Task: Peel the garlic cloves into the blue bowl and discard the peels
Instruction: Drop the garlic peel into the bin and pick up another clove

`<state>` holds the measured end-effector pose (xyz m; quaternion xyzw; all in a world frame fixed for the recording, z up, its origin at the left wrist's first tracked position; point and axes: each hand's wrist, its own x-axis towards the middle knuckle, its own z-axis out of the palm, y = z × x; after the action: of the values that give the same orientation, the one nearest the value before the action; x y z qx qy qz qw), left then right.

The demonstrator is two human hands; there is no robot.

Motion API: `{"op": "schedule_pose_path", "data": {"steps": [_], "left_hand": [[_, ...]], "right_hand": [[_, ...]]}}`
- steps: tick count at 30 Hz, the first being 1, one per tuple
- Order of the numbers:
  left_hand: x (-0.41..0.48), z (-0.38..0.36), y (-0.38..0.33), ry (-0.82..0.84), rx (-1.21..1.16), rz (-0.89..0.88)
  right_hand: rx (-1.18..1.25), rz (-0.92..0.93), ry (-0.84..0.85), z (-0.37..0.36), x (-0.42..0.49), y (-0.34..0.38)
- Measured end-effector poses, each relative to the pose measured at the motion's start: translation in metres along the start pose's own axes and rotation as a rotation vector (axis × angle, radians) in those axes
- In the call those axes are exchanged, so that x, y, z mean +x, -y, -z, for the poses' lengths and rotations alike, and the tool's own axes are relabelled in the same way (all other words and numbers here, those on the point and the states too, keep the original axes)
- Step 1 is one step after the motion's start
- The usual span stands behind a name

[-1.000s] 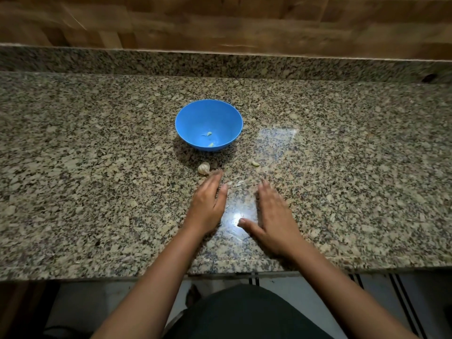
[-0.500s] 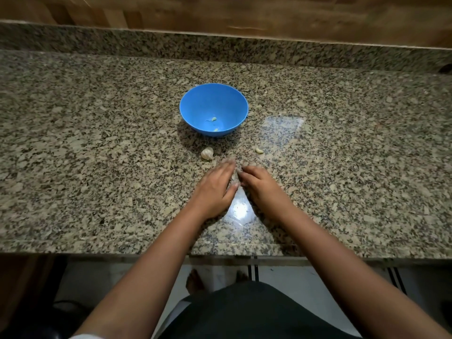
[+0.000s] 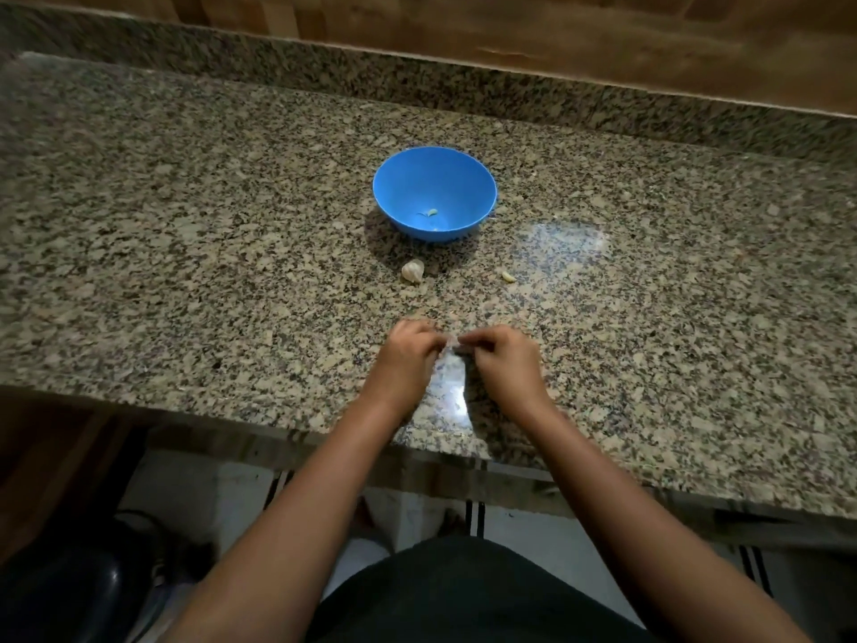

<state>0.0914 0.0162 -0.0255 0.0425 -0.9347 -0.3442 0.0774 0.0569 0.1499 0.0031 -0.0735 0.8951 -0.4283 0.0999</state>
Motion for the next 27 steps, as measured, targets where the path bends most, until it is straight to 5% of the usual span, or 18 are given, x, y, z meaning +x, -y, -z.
{"op": "schedule_pose_path", "data": {"steps": [7, 12, 27], "left_hand": [[-0.029, 0.056, 0.027, -0.322, -0.797, 0.587], [-0.083, 0.123, 0.079, -0.647, -1.166, 0.698], [-0.302, 0.264, 0.272, -1.228, -1.216, 0.964]], "right_hand": [[0.529, -0.290, 0.279, -0.032, -0.004, 0.065], [0.634, -0.256, 0.532, -0.118, -0.024, 0.129], [0.366, -0.148, 1.036, -0.406, -0.157, 0.268]]}}
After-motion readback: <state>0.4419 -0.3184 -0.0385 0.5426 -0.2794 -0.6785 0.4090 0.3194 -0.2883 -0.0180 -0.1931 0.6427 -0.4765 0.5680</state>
